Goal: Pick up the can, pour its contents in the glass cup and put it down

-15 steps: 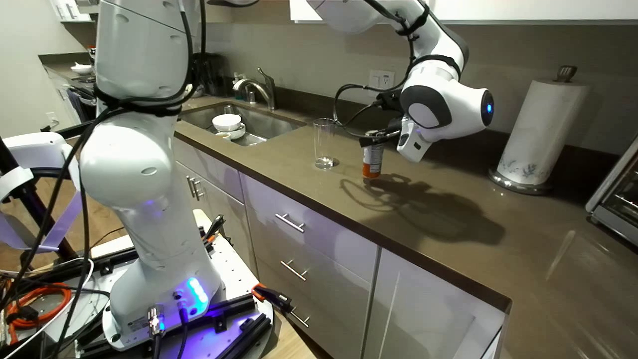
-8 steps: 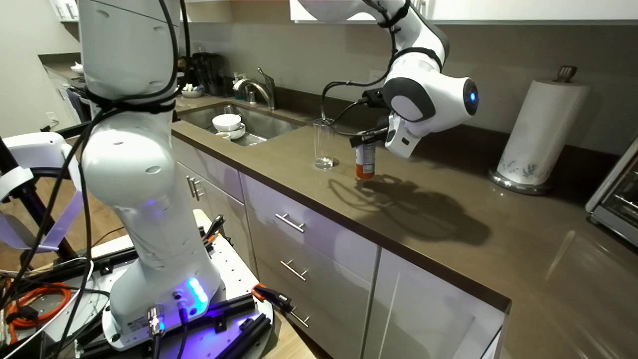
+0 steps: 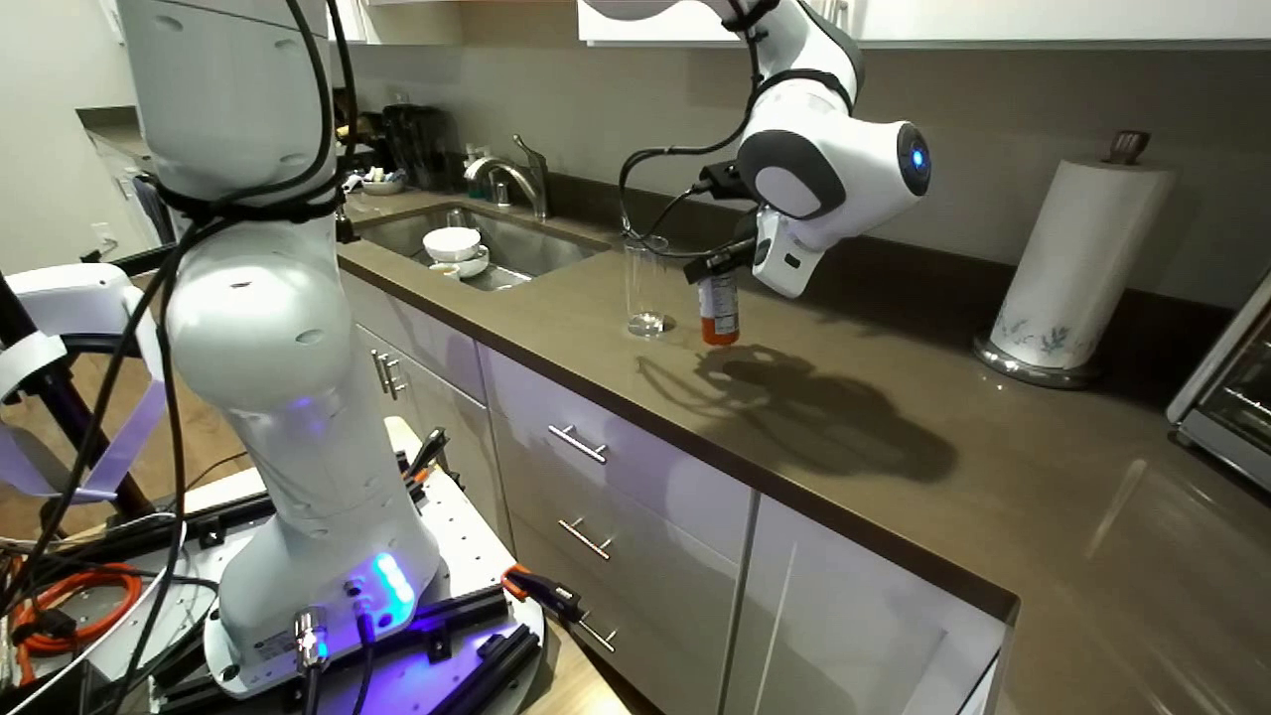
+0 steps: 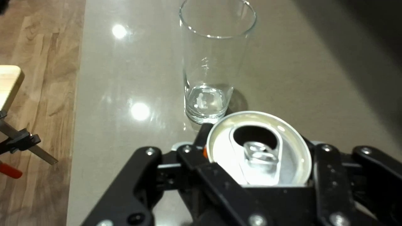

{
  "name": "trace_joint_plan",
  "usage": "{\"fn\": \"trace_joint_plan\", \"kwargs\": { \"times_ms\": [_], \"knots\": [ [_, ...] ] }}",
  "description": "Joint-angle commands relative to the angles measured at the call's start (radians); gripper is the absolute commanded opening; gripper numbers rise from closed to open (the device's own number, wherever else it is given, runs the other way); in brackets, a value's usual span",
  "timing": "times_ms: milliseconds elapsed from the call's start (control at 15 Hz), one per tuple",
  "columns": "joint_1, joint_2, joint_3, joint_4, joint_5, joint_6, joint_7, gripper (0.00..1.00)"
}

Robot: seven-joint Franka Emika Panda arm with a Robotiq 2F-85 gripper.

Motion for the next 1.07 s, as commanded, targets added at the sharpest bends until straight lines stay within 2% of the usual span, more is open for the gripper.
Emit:
{"fn": "trace_joint_plan", "kwargs": {
  "times_ms": [0, 267, 600, 867, 933, 1000],
  "knots": [
    [0.011, -0.065, 0.011, -0.030, -0.032, 0.043, 0.016, 0.40],
    [0.021, -0.092, 0.024, -0.032, -0.068, 0.080, 0.027, 0.35],
    [0.024, -0.118, 0.043, -0.030, -0.112, 0.103, 0.043, 0.37],
    [0.027, -0.135, 0.051, -0.026, -0.140, 0.094, 0.072, 0.35],
    [0.027, -0.139, 0.053, -0.025, -0.147, 0.089, 0.081, 0.30],
    [0.027, -0.145, 0.055, -0.026, -0.150, 0.087, 0.091, 0.34]
  ]
}}
